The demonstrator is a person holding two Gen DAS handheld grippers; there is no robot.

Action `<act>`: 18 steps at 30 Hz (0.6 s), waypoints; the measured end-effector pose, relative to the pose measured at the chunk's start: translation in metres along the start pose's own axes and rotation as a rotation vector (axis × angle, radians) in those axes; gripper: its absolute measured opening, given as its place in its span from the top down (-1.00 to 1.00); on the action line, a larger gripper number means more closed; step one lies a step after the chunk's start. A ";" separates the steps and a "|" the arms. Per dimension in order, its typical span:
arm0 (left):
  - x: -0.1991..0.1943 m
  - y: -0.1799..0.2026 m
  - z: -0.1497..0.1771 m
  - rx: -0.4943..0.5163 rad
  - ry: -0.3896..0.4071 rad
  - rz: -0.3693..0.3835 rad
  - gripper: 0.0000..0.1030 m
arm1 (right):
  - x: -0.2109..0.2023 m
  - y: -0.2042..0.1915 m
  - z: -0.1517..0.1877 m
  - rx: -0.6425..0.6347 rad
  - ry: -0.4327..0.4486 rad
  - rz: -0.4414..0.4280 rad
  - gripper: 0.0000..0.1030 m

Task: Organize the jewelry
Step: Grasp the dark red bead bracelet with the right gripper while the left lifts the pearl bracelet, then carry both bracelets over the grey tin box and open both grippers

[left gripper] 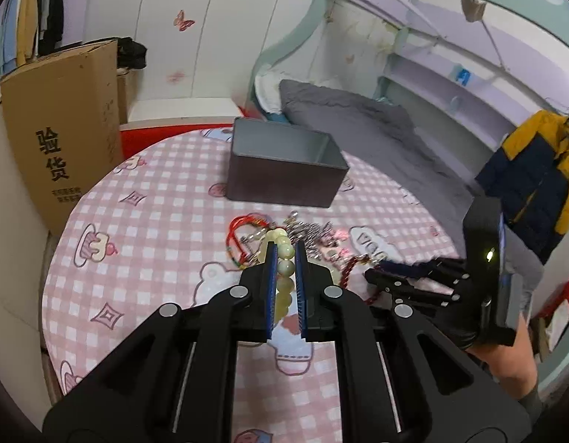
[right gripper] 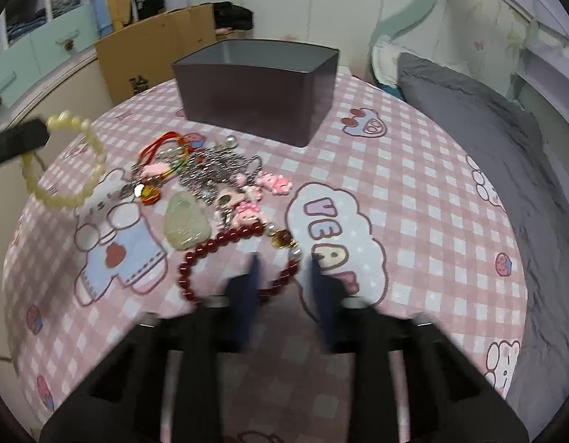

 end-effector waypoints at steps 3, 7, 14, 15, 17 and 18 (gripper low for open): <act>-0.003 0.007 -0.009 0.008 0.015 0.044 0.81 | -0.005 0.001 0.004 -0.001 -0.004 -0.002 0.88; -0.002 0.015 -0.027 0.017 0.027 0.090 0.81 | -0.025 0.005 -0.008 0.016 0.046 -0.024 0.88; 0.004 0.033 -0.070 0.074 0.068 0.151 0.81 | -0.068 0.015 -0.061 0.001 0.185 -0.040 0.88; 0.008 0.034 -0.076 0.079 0.067 0.159 0.81 | -0.072 0.015 -0.070 -0.006 0.201 -0.030 0.88; 0.017 0.037 -0.088 0.086 0.065 0.168 0.81 | -0.079 0.019 -0.093 -0.013 0.247 -0.026 0.88; 0.021 0.037 -0.094 0.089 0.062 0.171 0.81 | -0.077 0.023 -0.104 -0.014 0.258 -0.028 0.88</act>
Point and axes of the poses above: each gripper's, at about its wrist camera, not at the fingertips, and x roughly the way its jaws point, y to its right, z to its underside, the point moved 7 cm from there along x, roughly the way its jaws point, and after that the axes turned 7 degrees about -x, right-handed, at the moved point
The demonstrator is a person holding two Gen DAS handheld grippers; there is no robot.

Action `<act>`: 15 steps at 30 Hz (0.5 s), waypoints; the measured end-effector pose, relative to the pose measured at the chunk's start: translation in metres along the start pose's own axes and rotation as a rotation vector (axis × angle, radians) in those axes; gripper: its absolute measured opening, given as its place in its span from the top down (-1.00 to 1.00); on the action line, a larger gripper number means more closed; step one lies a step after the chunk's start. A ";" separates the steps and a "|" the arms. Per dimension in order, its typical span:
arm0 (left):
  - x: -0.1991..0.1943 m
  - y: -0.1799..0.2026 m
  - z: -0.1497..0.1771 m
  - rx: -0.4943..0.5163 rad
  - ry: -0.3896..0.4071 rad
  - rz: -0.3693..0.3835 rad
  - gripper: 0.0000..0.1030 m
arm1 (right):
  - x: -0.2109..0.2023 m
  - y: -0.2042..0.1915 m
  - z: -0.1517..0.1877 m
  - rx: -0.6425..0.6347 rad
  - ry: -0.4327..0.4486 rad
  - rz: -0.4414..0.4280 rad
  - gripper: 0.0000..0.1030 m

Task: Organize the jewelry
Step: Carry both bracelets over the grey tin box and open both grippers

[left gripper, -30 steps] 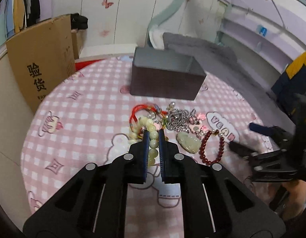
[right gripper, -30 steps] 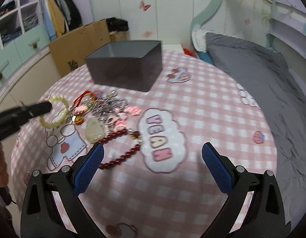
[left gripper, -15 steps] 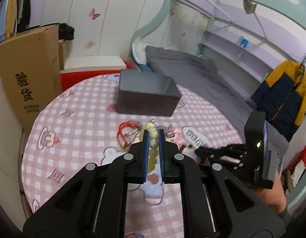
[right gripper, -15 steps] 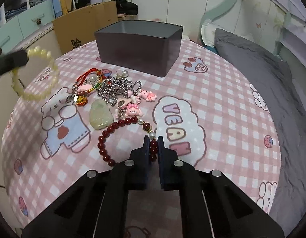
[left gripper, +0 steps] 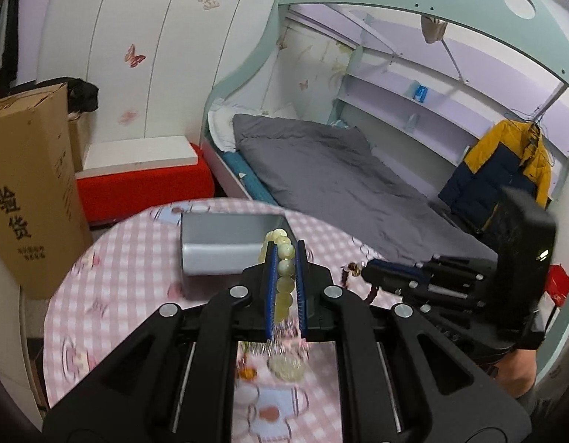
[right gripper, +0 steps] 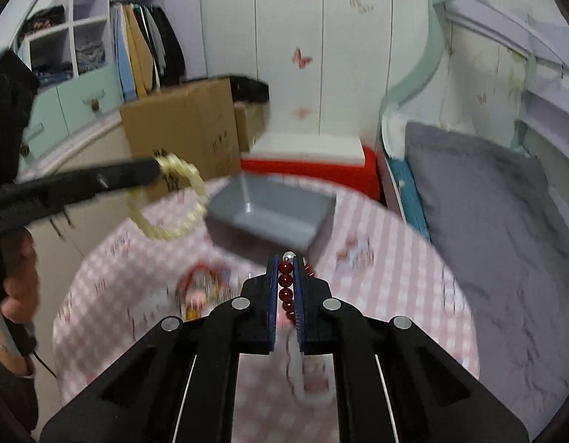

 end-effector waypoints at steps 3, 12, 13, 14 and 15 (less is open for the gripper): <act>0.020 -0.004 -0.017 0.003 -0.013 0.001 0.81 | 0.012 0.007 -0.027 0.001 0.039 -0.009 0.88; 0.082 -0.032 -0.020 -0.007 -0.115 -0.072 0.81 | 0.073 0.020 -0.053 0.040 0.028 -0.044 0.88; 0.089 -0.035 -0.017 -0.009 -0.131 -0.073 0.81 | 0.080 0.022 -0.050 0.043 0.015 -0.043 0.88; 0.095 -0.038 -0.014 -0.019 -0.145 -0.074 0.81 | 0.085 0.024 -0.048 0.050 0.007 -0.046 0.88; 0.100 -0.040 -0.012 -0.023 -0.155 -0.077 0.81 | 0.091 0.025 -0.044 0.062 -0.004 -0.055 0.88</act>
Point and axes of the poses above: each gripper's, at about its wrist camera, not at the fingertips, and x roughly the way its jaws point, y to its right, z to its underside, the point moved 7 cm from there along x, roughly the way its jaws point, and after that the axes turned 7 degrees about -x, right-handed, at the moved point
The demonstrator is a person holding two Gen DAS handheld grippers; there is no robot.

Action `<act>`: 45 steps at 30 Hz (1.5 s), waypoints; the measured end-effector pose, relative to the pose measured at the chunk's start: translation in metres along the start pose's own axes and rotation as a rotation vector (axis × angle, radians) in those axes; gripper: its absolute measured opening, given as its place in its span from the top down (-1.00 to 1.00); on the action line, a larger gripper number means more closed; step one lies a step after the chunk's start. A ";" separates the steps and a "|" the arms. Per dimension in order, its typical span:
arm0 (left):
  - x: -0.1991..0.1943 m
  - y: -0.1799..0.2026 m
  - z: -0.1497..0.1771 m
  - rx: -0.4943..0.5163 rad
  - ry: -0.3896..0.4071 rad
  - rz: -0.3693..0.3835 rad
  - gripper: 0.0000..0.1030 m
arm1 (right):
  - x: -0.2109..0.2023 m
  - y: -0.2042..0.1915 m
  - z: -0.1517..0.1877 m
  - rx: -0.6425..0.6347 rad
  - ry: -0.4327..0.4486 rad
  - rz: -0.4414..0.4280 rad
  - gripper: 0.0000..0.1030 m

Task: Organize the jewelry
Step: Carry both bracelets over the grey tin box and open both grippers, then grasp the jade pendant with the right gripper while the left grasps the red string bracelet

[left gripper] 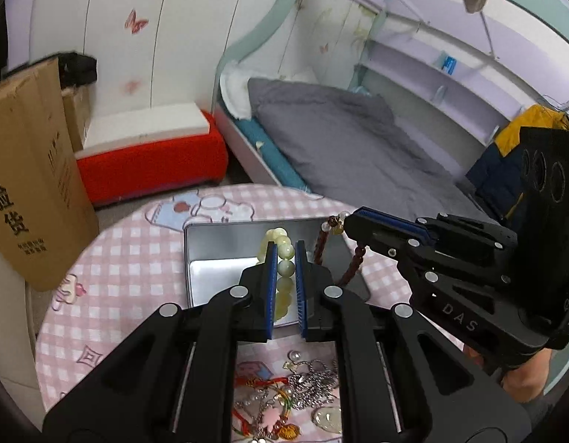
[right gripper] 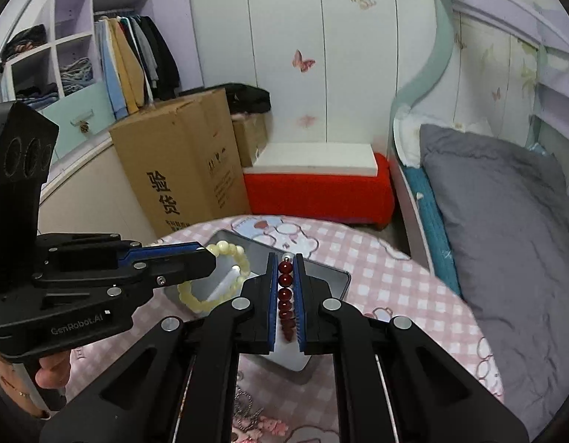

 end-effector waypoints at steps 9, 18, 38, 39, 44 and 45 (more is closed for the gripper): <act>0.027 -0.013 0.010 -0.036 -0.087 -0.030 0.80 | 0.015 0.000 0.024 0.043 -0.053 -0.035 0.87; 0.012 -0.006 0.018 -0.054 -0.123 -0.023 0.76 | -0.020 0.003 0.020 0.068 0.010 -0.017 0.51; -0.109 0.001 0.090 0.025 0.133 -0.218 -0.54 | -0.105 -0.032 0.075 -0.014 0.045 0.096 0.19; -0.108 0.000 0.096 0.022 0.126 -0.226 -0.54 | -0.100 -0.035 0.084 -0.015 0.022 0.088 0.19; -0.100 -0.013 0.123 -0.006 0.074 -0.249 -0.54 | -0.079 -0.050 0.121 -0.016 -0.076 0.050 0.19; -0.099 -0.016 0.127 -0.013 0.067 -0.250 -0.54 | -0.073 -0.056 0.126 -0.021 -0.098 0.036 0.19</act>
Point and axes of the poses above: each gripper's, at about its wrist camera, not at the fingertips, and x roughly the way its jaws point, y to its right, z to its underside, the point moved 7 cm from there along x, roughly the way its jaws point, and after that the axes turned 7 degrees about -x, right-handed, at the moved point
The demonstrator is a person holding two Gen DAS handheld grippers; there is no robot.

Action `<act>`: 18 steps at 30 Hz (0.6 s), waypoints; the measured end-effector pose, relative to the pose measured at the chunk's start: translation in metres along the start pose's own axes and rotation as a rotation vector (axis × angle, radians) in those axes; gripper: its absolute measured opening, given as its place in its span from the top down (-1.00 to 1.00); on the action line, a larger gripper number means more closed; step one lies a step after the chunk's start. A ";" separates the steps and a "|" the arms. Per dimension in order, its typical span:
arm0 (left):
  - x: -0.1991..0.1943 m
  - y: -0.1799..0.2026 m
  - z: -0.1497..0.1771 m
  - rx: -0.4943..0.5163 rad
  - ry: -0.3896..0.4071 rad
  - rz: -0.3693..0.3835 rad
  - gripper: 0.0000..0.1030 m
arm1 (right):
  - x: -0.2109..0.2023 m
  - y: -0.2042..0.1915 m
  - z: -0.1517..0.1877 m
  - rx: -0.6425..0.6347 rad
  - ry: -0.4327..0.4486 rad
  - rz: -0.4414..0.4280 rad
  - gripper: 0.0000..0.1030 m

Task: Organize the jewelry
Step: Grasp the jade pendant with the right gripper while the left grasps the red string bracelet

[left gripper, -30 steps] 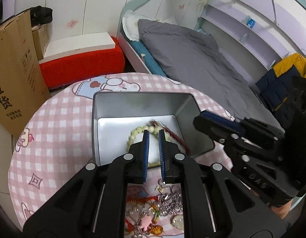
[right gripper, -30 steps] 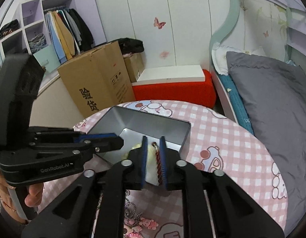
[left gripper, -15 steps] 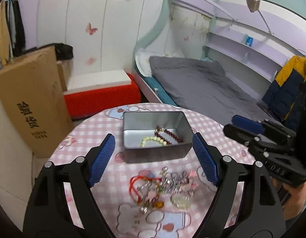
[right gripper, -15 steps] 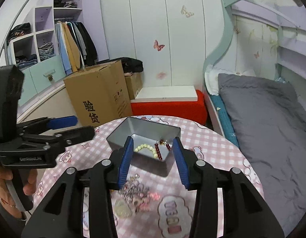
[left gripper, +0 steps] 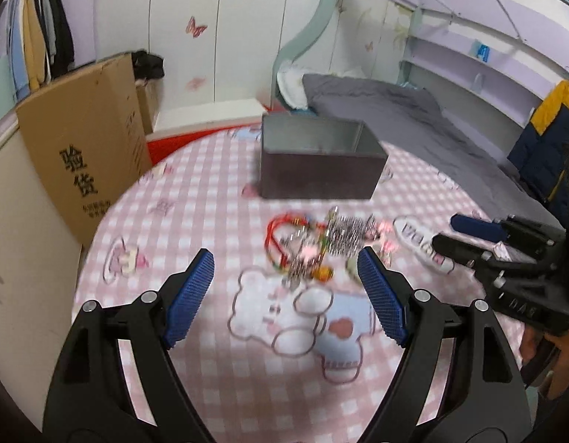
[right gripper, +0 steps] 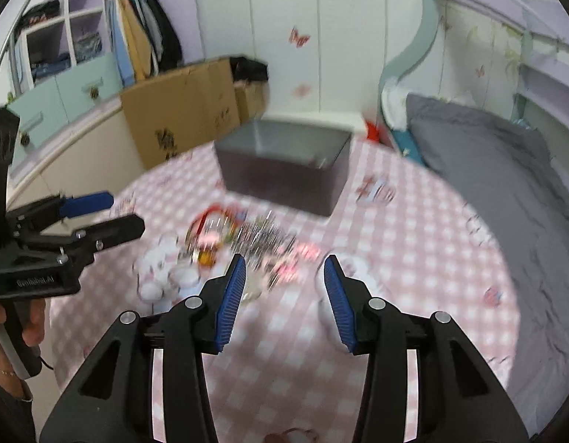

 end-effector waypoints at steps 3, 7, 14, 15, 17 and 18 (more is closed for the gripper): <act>0.005 -0.008 0.010 -0.018 -0.025 -0.010 -0.54 | 0.019 -0.021 0.011 -0.032 -0.058 -0.037 0.19; 0.005 -0.010 0.018 -0.019 -0.031 -0.015 -0.54 | 0.040 -0.038 0.018 -0.072 -0.112 -0.060 0.19; 0.011 -0.015 0.027 -0.032 -0.058 -0.005 -0.54 | 0.062 -0.036 0.014 -0.082 -0.146 -0.039 0.19; 0.013 -0.016 0.027 -0.033 -0.061 -0.004 -0.54 | 0.065 -0.037 0.012 -0.088 -0.147 -0.036 0.19; 0.016 -0.016 0.027 -0.036 -0.066 -0.003 -0.54 | 0.069 -0.039 0.010 -0.105 -0.148 -0.032 0.19; 0.017 -0.017 0.027 -0.038 -0.066 -0.002 -0.54 | 0.069 -0.040 0.009 -0.122 -0.145 -0.025 0.23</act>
Point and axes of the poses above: each gripper's, at about its wrist camera, not at the fingertips, and x roughly the way its jaws point, y to its right, z to its underside, the point moved 7 cm from there along x, roughly the way its jaws point, and after that the axes turned 7 degrees about -x, right-handed, at the moved point
